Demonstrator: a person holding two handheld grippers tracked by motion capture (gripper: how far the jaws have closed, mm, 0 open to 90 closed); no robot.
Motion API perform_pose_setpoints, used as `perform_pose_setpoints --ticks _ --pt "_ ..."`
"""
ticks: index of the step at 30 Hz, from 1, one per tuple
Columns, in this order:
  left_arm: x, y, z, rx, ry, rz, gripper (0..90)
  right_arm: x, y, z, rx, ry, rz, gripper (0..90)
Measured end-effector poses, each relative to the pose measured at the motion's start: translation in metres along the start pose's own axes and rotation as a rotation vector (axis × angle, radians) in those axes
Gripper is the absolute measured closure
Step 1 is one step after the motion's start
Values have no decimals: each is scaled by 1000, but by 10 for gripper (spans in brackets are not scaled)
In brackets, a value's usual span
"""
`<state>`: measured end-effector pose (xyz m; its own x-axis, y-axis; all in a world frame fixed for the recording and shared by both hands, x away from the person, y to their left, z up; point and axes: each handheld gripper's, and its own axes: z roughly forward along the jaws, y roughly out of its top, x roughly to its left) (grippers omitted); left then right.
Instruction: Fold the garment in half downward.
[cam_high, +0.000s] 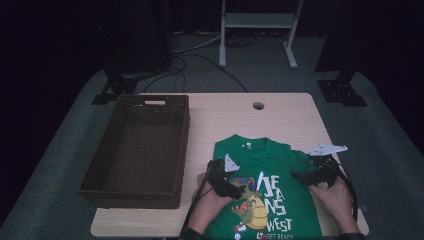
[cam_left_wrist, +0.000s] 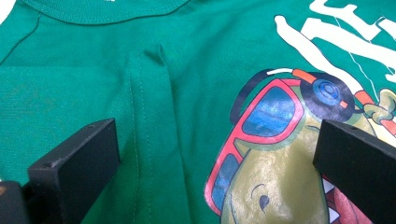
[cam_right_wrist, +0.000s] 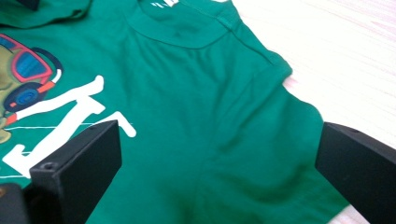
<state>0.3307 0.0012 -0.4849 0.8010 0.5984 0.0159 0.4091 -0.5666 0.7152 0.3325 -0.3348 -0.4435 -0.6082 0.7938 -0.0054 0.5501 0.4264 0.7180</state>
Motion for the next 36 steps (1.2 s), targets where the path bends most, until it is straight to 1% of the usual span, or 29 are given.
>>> perform_pose_setpoints --ticks 7,10,12,13,15,20,22,24,31,36 --pt "3 -3 -3 2 1 1 0 -7 6 0 -2 -8 3 0" --pt "4 -5 -5 2 2 1 0 -11 8 -1 -15 -11 11 0" --pt "4 -5 -5 2 2 1 0 -14 9 0 0 -10 20 0" --pt "4 -5 -5 2 2 1 0 -16 9 0 2 -14 16 0" --pt "4 -5 -5 2 2 1 0 -19 10 0 -3 -17 23 0" --pt "4 -5 -5 1 2 1 0 -25 14 0 -4 -28 20 0" --pt "4 -5 -5 2 2 0 0 -27 14 -1 -17 -27 15 33" --pt "4 -5 -5 1 2 1 0 -28 14 0 -19 -31 16 33" --pt "4 -5 -5 2 3 1 0 -33 12 5 7 -53 11 39" --pt "4 -5 -5 1 3 2 0 -38 11 8 20 -75 18 46"
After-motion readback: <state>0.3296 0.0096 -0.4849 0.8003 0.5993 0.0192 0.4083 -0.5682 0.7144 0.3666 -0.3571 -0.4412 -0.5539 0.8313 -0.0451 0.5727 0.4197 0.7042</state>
